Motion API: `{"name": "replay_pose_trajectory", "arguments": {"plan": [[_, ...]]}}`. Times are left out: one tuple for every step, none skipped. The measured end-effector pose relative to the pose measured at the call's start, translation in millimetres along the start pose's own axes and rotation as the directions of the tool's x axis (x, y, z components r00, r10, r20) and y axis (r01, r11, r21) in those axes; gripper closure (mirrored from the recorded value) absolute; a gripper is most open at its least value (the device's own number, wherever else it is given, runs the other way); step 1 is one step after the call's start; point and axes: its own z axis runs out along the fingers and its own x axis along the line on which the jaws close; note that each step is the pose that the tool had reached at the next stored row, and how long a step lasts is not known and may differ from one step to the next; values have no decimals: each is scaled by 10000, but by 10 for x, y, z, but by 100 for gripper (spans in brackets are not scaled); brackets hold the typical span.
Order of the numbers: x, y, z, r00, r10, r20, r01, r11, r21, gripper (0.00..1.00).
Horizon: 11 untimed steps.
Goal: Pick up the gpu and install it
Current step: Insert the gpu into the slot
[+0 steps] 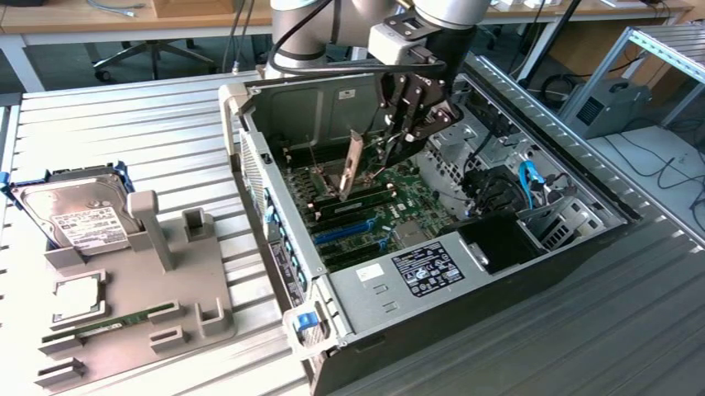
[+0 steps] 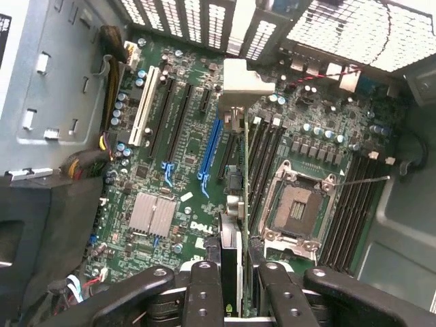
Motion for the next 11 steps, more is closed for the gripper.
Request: {"name": "replay_pose_trajectory", "arguments": {"plan": [[0, 0, 0, 10000, -79, -2, 79, 10000, -3, 74], [0, 0, 0, 9999, -159, -4, 159, 9999, -5, 74], [0, 0, 0, 9997, -241, -6, 241, 9997, -7, 74], [0, 0, 1, 9995, -327, -8, 327, 9995, -9, 74], [0, 0, 1, 9991, -414, -10, 414, 9991, -12, 74], [0, -1, 1, 9988, -494, -12, 494, 9988, -14, 74], [0, 0, 1, 9983, -588, -14, 588, 9983, -17, 74], [0, 0, 1, 9974, -721, -17, 721, 9974, -21, 74], [0, 0, 2, 9965, -834, -19, 834, 9965, -24, 74], [0, 0, 2, 9958, -914, -20, 914, 9958, -26, 74], [0, 0, 2, 9950, -994, -22, 994, 9950, -29, 74]]}}
